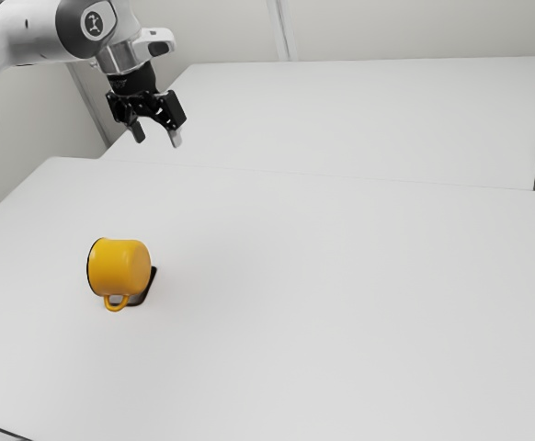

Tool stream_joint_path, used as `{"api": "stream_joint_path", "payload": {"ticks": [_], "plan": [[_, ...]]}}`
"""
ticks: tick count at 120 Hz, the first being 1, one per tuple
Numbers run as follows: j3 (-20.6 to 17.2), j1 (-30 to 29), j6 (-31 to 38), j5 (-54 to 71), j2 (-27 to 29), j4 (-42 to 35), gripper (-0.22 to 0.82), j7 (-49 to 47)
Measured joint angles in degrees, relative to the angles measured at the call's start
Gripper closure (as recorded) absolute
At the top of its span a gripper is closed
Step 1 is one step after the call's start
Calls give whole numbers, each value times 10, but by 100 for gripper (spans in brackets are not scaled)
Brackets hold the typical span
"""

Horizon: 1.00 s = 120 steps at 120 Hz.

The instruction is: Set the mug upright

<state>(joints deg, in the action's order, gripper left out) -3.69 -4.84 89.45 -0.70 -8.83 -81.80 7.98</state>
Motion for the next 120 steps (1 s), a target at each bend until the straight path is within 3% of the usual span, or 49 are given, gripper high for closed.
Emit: {"api": "stream_joint_path", "payload": {"ticks": [47,66,83,95,120], "plan": [[15,-2,-6,0,19,-26,0,-10],[107,-1,-21,-47,47,-53,0,8],[193,-42,-35,-144,52,-108,0,47],[218,-93,-42,-217,24,-123,0,83],[222,-145,-49,-358,-82,-123,0,169]]}}
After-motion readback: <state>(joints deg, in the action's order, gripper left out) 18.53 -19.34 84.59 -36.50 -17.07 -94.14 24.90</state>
